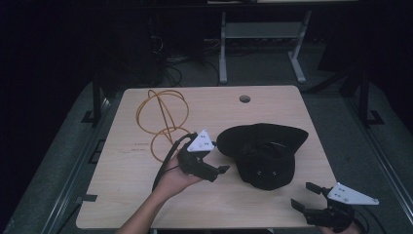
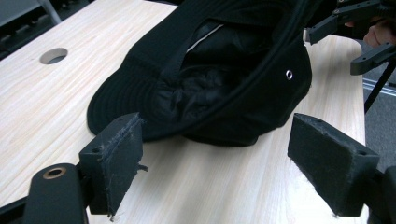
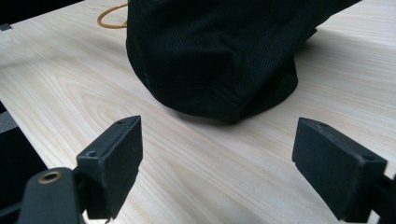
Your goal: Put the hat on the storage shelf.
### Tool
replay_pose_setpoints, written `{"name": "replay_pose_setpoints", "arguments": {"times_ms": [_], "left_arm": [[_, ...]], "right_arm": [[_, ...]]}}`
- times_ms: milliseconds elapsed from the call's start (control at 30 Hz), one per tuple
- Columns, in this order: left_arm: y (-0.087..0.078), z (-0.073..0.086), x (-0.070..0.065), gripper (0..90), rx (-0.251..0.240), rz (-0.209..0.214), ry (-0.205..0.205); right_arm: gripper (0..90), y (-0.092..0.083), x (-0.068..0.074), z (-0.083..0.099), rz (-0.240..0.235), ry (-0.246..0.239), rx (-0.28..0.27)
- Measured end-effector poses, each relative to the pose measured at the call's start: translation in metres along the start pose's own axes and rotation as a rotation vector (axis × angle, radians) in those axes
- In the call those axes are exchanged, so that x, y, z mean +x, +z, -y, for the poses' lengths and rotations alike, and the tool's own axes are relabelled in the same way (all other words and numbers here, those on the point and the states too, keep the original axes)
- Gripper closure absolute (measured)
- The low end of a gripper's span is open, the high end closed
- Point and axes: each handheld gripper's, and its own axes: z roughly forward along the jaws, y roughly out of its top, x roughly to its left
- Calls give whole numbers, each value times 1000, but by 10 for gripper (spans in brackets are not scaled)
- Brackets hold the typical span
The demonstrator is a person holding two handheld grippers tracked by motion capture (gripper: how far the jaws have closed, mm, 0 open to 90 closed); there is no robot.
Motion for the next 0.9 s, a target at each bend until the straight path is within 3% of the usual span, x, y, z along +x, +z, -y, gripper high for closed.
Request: {"name": "replay_pose_setpoints", "arguments": {"times_ms": [200,400,433,600,900], "left_arm": [[17,-8,0,214,31,11,36],[27,-7,-3,527,63,2,68],[27,-7,-3,527,65,4,76],[27,0,-3,660,69,35,82],[25,22,-7,792,82,64,112]], "right_arm": [[158,4,-2,-1,-11,9,-2],[154,13,-10,-7,-31,34,-8],[154,13,-10,-7,-31,34,-8],[155,21,-17,-12,-44,47,4],[157,36,-28,-31,-63,38,0]]}}
